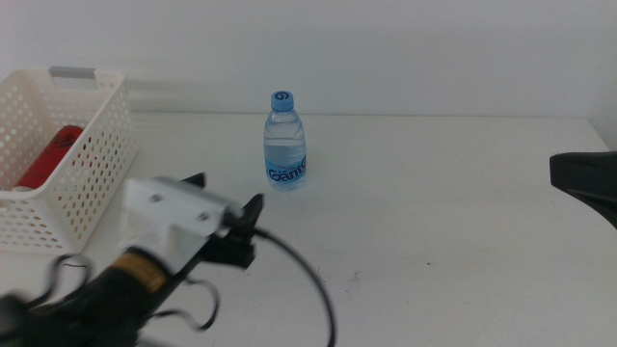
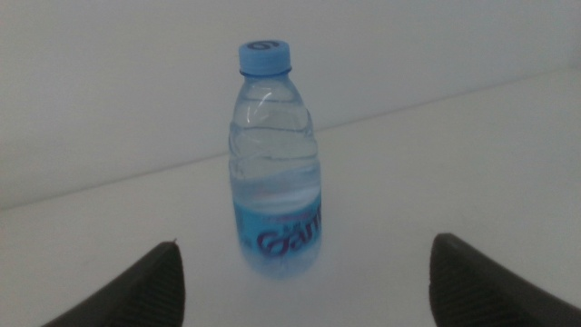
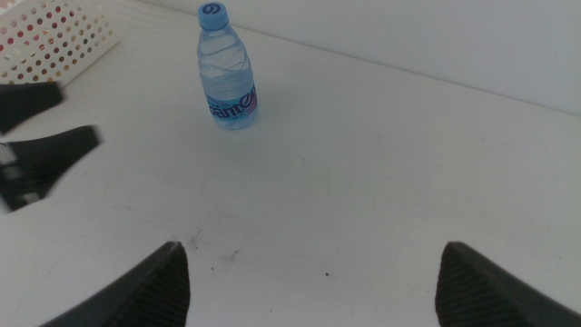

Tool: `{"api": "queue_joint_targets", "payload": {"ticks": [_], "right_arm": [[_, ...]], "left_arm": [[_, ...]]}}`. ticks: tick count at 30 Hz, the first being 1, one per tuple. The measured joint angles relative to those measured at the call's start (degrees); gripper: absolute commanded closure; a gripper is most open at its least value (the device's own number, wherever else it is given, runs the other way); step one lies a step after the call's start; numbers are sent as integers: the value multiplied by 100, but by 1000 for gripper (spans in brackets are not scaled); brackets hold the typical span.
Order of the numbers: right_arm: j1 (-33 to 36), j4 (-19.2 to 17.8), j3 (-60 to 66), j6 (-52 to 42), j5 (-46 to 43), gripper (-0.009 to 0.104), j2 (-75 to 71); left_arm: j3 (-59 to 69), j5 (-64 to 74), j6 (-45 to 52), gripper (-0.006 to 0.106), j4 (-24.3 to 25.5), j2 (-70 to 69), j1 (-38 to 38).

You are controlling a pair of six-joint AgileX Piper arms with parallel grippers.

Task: Use arms to grab the bottles and put them into the dustbin to the left of the table.

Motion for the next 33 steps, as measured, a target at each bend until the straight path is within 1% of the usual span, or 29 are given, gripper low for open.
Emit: {"api": "queue_joint_targets", "payload": {"ticks": [3,9,18,28,30,31,32,33], "right_arm": [[0,0,0,0,0,5,0],[0,0,0,0,0,5,0],[0,-5,0,0,0,5,0],[0,-5,0,0,0,5,0],[0,-5,0,0,0,5,0],[0,-5,0,0,0,5,0],[0,-5,0,0,0,5,0],[0,-5,0,0,0,5,0]], "left_arm": [[-695,-467,-61,11,0,1041,0],[-1833,-330,-109,11,-11,2107,52],[-3234,347,-109,11,24,3062,362],[-4605,649,-109,12,149,3881,387],[-4747,754,-109,18,149,3957,387],[-4786,824,-109,24,117,3968,387],[-4811,889,-109,33,89,3968,387],[-4824,927,-109,45,81,3977,387]]}}
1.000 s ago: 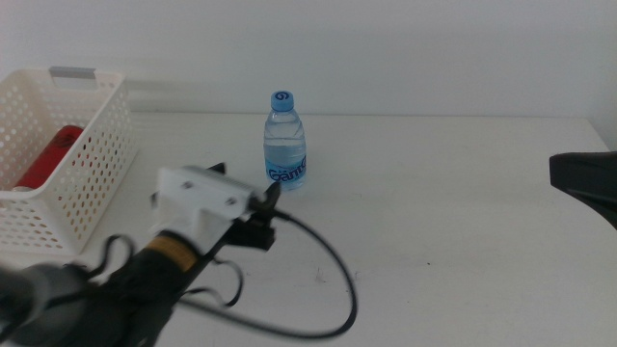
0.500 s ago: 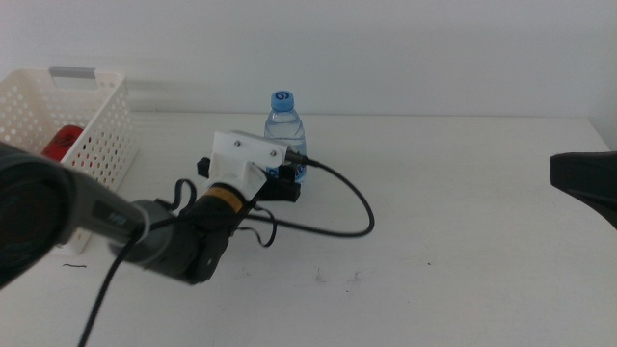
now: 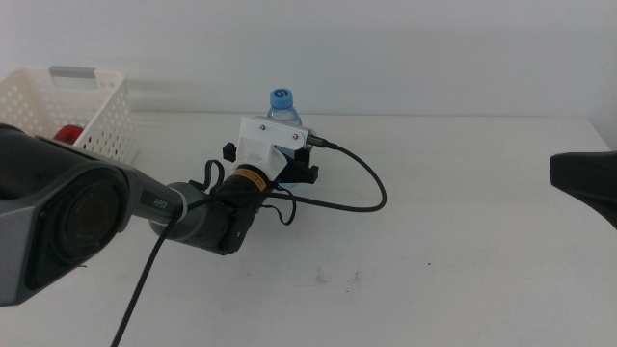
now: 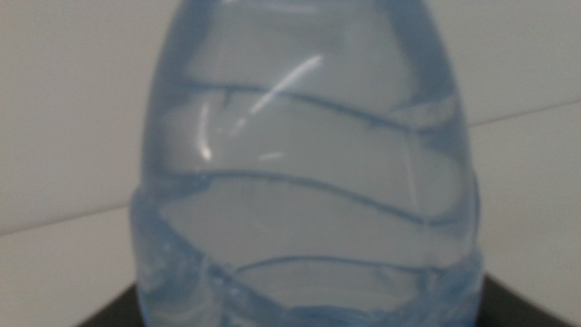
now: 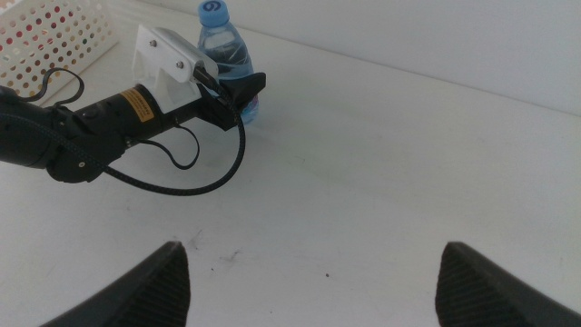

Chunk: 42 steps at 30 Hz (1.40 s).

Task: Use arms to grab the bottles and put them into the dustbin to the left of the table.

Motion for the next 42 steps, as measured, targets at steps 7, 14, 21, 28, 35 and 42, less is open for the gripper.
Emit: {"api": "queue_joint_targets", "payload": {"ticks": [7,14,21,28,35,42], "right_arm": [[0,0,0,0,0,5,0],[0,0,0,0,0,5,0],[0,0,0,0,0,5,0],[0,0,0,0,0,5,0],[0,0,0,0,0,5,0],[0,0,0,0,0,5,0]], "left_arm": [[498,987,190,102,72,-824,0],[1067,4982,191,102,-272,-3389,-23],[-304,9394,1138,102,-624,-4479,951],[-2439,11414,1815,102,-722,-3888,2745],[-3749,11908,2300,102,-762,-2490,3911],[-4024,11931,2544,79,-772,-1557,4112]]}}
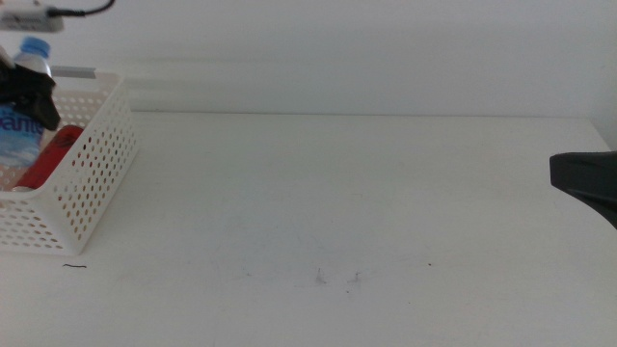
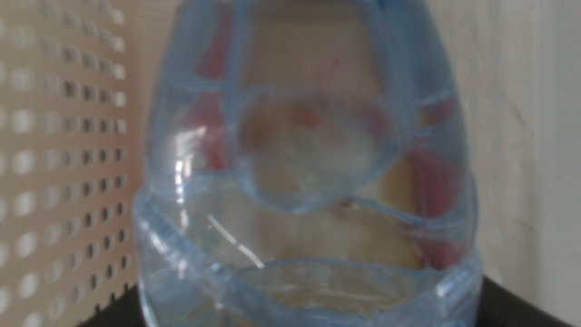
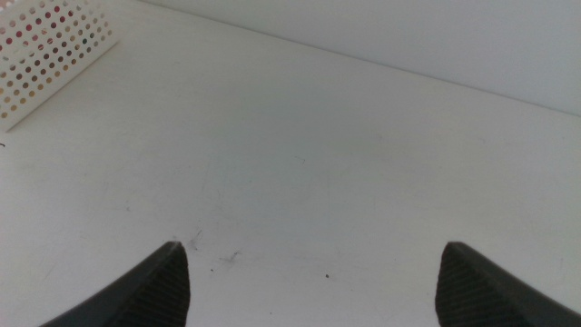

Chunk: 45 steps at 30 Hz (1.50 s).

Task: Use arms to grab the bottles and put them into the dustbin to the left of the table.

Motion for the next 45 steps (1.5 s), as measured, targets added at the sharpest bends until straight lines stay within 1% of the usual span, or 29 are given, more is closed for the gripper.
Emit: {"api": "queue_joint_targets", "payload": {"ticks": [1,6,13,17,21,25,27,30,35,36,38,40,41,43,45], "right_arm": [[0,0,0,0,0,5,0],[0,0,0,0,0,5,0],[0,0,0,0,0,5,0],[0,0,0,0,0,5,0],[0,0,0,0,0,5,0],[0,0,0,0,0,5,0],[0,0,0,0,0,5,0],[0,0,0,0,0,5,0],[0,0,0,0,0,5,0],[0,0,0,0,0,5,0],[0,0,0,0,0,5,0],[0,-11,0,0,0,5,0],[0,-9,0,0,0,5,0],[0,-9,0,0,0,5,0],[0,-21,0,0,0,5,0]], "left_arm": [[-10,10,30,71,0,55,0],[-22,24,52,6,-23,266,0],[-56,-41,-58,7,-230,246,0],[120,-67,-178,7,-306,-118,-46],[959,-193,-462,7,-207,-1251,-373],[2060,-1068,-667,7,-184,-2664,-882],[2681,-1691,-680,7,-293,-3502,-1233],[3384,-2329,-561,7,-518,-4330,-1676],[4103,-2531,-488,7,-603,-5516,-2344],[4248,-2631,-536,7,-480,-5739,-2481],[4576,-2919,-919,7,71,-6176,-2818],[4923,-3229,-1589,7,707,-6671,-3233],[5049,-3320,-1816,7,892,-6854,-3380],[5316,-3462,-2135,7,1146,-7242,-3610],[5406,-3476,-2269,7,1146,-7474,-3664]]}}
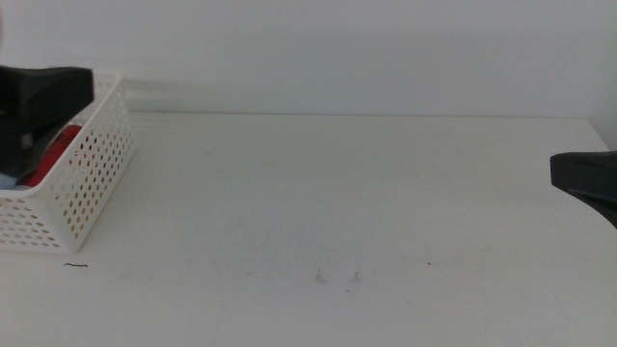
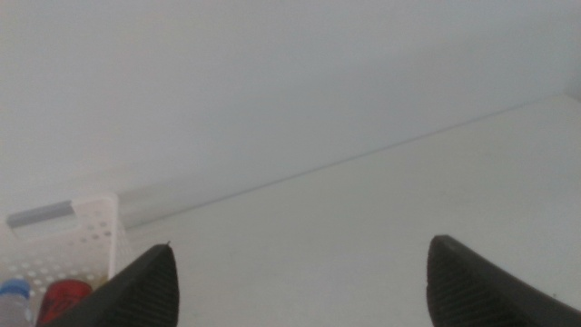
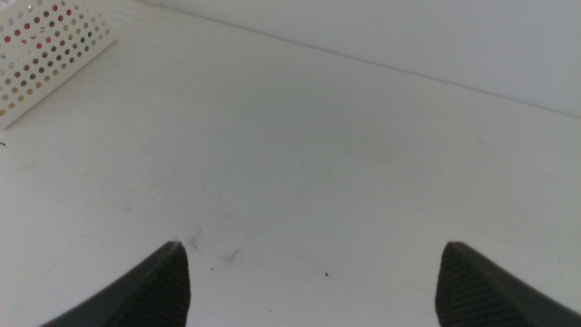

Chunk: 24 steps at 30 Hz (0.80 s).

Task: Use arms to grab the bottles and put them into the dustbin to the left of the table.

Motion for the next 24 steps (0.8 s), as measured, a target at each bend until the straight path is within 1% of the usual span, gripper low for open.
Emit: {"api": "queue_joint_targets", "payload": {"ticks": [12,16,18,20,24], "right_arm": [[0,-11,50,0,-23,5,-23],[-77,-178,682,0,-351,5,-456],[-325,-200,1249,0,-393,5,-885],[-709,-134,1811,0,-404,5,-1383],[-1672,250,2858,0,-519,5,-2592]], "left_arm": [[71,-255,-116,7,131,-120,-13],[402,-378,-116,7,174,-210,135],[840,-664,-116,7,77,-364,374],[1525,-1154,-116,7,-52,-594,698],[3025,-1925,-116,7,-89,-1223,1161]]}}
